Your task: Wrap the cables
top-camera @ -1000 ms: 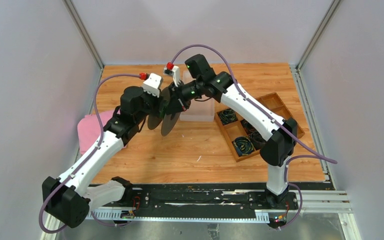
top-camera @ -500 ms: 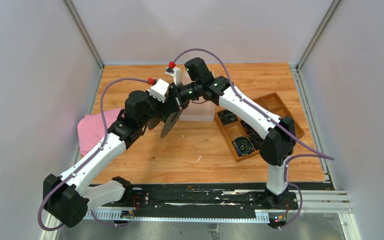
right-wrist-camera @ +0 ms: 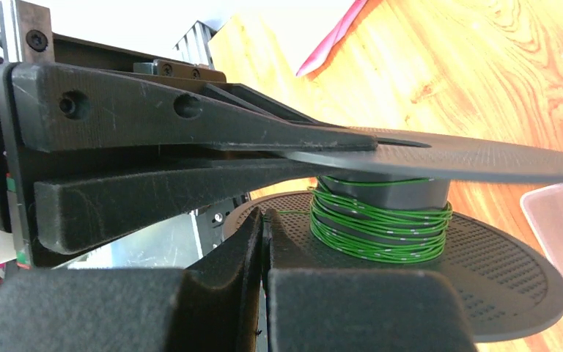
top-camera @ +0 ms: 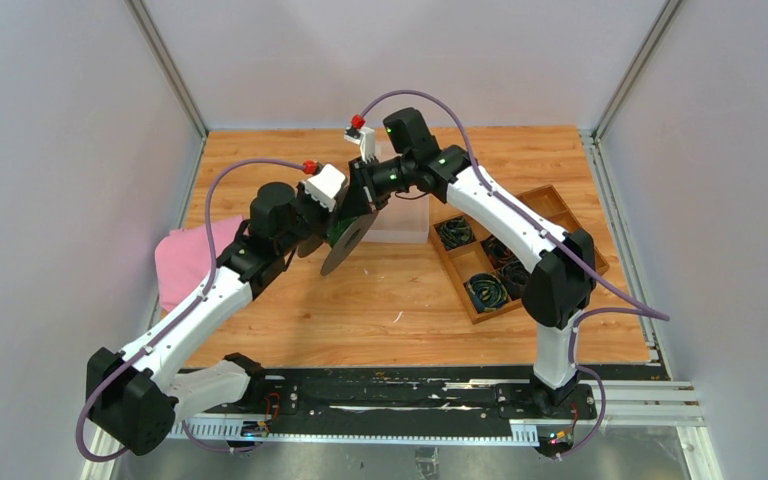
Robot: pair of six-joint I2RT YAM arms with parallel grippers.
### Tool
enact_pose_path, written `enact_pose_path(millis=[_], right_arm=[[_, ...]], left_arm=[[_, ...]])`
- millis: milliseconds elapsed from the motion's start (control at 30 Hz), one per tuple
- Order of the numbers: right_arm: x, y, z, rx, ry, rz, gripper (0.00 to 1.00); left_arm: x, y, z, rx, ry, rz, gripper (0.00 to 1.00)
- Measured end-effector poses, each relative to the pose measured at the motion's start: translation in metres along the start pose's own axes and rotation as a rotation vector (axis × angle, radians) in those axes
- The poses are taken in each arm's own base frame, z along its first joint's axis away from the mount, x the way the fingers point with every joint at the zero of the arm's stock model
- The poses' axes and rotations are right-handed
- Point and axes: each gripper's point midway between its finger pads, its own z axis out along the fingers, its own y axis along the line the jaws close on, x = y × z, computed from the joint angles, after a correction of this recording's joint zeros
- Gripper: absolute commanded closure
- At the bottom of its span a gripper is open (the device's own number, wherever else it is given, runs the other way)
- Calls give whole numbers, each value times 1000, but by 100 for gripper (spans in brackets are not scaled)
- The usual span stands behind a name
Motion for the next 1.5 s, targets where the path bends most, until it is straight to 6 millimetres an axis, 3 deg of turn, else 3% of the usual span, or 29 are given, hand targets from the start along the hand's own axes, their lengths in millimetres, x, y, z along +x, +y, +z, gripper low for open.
enact_pose_path(millis=[433, 767, 1500], right_arm=[[9, -3, -6, -34, 44, -184, 99], [21, -25, -19, -44, 56, -241, 99], [27, -37, -31, -128, 43, -368, 99]], left_arm=[[-2, -21, -6, 131, -15, 54, 100], [-1, -30, -8, 177, -16, 25, 100], [-8, -40, -14, 266, -46, -27, 100]])
